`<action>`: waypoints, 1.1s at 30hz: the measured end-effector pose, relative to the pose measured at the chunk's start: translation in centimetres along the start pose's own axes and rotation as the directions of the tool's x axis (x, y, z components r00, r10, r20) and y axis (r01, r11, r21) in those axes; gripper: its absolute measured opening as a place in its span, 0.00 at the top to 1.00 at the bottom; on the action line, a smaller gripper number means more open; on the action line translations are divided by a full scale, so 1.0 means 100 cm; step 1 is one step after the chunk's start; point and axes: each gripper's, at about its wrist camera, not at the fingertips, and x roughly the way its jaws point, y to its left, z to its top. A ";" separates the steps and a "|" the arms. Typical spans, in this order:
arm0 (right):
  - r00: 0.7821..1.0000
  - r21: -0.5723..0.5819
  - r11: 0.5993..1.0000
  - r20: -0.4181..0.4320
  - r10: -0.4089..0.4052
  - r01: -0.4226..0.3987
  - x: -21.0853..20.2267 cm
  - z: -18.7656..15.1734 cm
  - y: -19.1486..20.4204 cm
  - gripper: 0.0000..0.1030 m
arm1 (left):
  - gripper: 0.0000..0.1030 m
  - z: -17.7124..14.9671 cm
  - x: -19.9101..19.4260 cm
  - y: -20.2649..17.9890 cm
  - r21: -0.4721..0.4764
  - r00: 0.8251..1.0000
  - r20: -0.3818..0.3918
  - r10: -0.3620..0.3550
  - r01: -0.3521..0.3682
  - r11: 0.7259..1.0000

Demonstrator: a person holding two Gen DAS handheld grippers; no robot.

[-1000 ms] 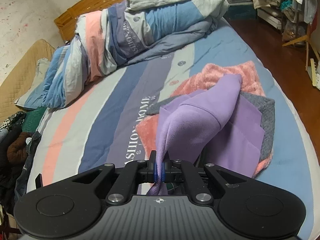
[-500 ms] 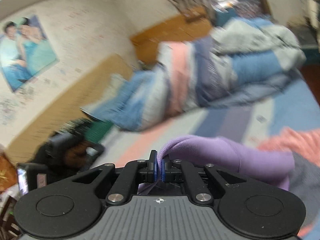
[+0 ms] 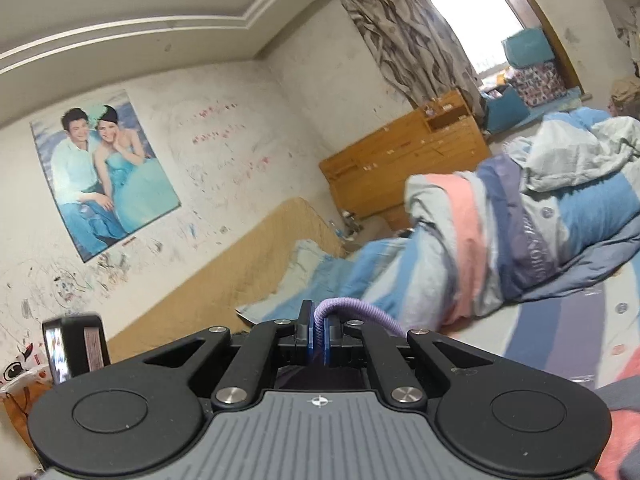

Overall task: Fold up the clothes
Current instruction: 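Lift the sweatshirt up with both grippers and shake it out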

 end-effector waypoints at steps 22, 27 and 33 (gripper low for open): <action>0.967 0.056 0.974 -0.143 -0.211 0.220 0.095 -0.022 -0.028 0.96 | 0.83 -0.016 0.116 0.013 0.169 0.941 -0.296 -0.162 0.219 0.961; 0.886 0.028 0.924 -0.297 -0.356 0.381 0.214 -0.062 -0.134 0.96 | 0.83 -0.074 0.272 -0.061 0.223 0.901 -0.419 -0.110 0.219 0.950; 0.829 -0.042 0.901 -0.375 -0.416 0.433 0.328 -0.102 -0.229 0.89 | 0.83 -0.135 0.439 -0.141 0.227 0.881 -0.471 -0.049 0.175 0.958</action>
